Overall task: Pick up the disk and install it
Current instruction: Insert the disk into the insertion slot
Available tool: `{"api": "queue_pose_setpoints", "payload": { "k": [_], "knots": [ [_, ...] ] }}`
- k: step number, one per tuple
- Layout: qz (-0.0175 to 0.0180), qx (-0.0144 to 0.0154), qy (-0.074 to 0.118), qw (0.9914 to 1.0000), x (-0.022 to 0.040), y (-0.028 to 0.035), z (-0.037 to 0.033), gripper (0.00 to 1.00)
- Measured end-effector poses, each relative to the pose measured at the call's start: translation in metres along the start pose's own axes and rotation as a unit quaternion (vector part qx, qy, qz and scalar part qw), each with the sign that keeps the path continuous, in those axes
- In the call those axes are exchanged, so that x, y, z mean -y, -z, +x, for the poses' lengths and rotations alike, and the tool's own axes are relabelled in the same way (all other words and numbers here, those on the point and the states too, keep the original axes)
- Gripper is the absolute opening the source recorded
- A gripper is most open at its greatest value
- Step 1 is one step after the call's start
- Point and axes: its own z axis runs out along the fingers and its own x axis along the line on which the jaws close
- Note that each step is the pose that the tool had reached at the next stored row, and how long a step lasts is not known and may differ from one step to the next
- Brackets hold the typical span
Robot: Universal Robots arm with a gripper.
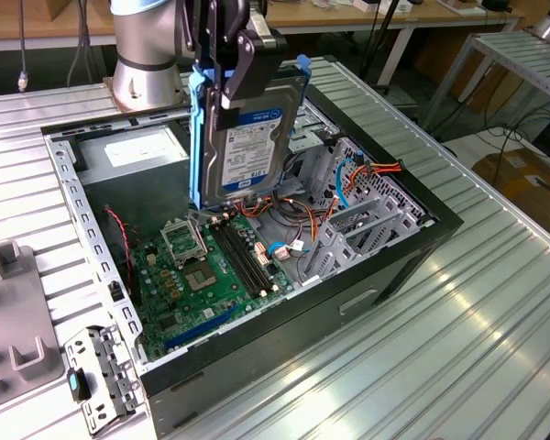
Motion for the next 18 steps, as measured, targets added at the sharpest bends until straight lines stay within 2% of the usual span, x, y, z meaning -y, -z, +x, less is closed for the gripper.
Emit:
{"api": "queue_pose_setpoints", "payload": {
  "k": [3,7,11,14,16,18],
  "knots": [
    [-0.0002,-0.0001,-0.001,1.00000,0.0051,0.0000,0.0001,0.37],
    [-0.0002,0.0000,-0.001,1.00000,0.0055,-0.0001,0.0001,0.37],
    [-0.0001,-0.0043,-0.002,0.99999,0.0058,0.0002,0.0049,0.37],
    [-0.0003,-0.0055,-0.003,0.99998,0.0074,0.0000,0.0082,0.37],
    [-0.0017,-0.0063,-0.003,0.99997,0.0155,-0.0001,0.0089,0.37],
    [-0.0020,-0.0062,-0.003,0.99997,0.0204,-0.0005,0.0091,0.37]
  ]
}}
